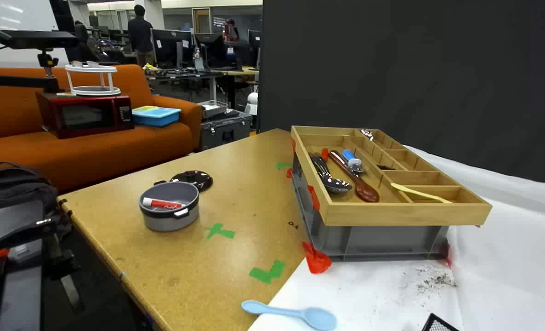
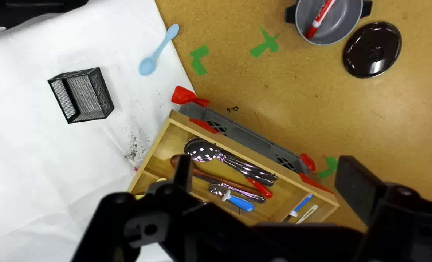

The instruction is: Push the grey pot backwards

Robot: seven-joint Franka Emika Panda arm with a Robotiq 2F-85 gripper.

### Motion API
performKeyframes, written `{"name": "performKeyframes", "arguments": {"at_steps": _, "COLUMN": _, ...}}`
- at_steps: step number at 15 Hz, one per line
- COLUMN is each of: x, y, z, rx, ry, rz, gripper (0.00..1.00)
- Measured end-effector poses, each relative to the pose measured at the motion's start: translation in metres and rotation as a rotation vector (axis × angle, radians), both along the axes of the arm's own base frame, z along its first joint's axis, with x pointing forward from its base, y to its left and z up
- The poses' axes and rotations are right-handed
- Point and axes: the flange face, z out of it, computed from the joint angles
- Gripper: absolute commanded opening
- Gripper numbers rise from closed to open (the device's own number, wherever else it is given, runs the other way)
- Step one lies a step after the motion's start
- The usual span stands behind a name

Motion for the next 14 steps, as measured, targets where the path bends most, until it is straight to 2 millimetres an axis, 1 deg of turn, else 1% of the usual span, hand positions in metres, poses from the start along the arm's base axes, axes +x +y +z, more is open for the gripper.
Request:
{"name": "performKeyframes", "arguments": {"at_steps": 11, "x": 0.000, "y": 0.001, "z": -0.001, "rx": 0.000, "ry": 0.002, "rz": 0.000, "gripper": 1.00}}
{"name": "performKeyframes", "arguments": {"at_steps": 12, "x": -0.002, "y": 0.005, "z": -0.007, "rx": 0.001, "ry": 0.014, "rz": 0.005, "gripper": 1.00}}
{"name": "performKeyframes", "arguments": {"at_steps": 14, "x": -0.010, "y": 0.023, "z": -0.036, "rx": 0.011, "ry": 0.065, "rz": 0.018, "gripper": 1.00}}
